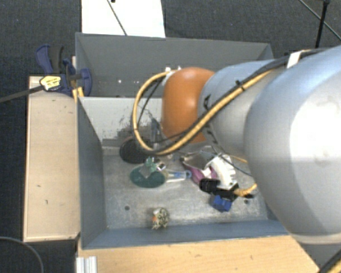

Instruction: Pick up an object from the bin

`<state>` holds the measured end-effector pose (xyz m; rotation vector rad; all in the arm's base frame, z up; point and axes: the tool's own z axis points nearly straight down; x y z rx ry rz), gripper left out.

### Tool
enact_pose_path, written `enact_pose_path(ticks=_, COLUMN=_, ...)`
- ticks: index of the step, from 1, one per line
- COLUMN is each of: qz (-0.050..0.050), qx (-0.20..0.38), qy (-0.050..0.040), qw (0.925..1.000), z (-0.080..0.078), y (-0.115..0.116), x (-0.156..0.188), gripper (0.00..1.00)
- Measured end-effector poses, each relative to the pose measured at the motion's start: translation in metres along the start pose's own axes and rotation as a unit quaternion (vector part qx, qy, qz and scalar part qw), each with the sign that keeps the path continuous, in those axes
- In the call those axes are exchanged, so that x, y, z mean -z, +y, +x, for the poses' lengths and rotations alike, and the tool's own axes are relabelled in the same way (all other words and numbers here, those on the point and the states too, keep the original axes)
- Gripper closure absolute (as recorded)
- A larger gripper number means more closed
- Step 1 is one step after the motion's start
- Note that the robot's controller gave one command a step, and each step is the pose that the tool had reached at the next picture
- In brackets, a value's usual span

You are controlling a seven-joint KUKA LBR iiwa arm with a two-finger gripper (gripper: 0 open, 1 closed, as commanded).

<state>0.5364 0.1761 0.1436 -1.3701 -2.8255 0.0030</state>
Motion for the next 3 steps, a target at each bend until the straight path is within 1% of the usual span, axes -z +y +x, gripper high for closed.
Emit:
enact_pose_path(ticks=1, qz=0.001, qx=0.013, qy=0.0006, qw=0.9999, z=0.026, y=-0.018, x=-0.009, gripper=1.0)
enact_pose_path(ticks=2, qz=-0.002, qx=0.23, qy=-0.0011, qw=0.9732, z=0.031, y=-0.043, x=-0.013, gripper=1.0)
enact_pose_path(ticks=3, qz=-0.005, qx=0.257, qy=-0.0029, qw=0.9664, z=0.036, y=-0.037, x=0.069, gripper=1.0)
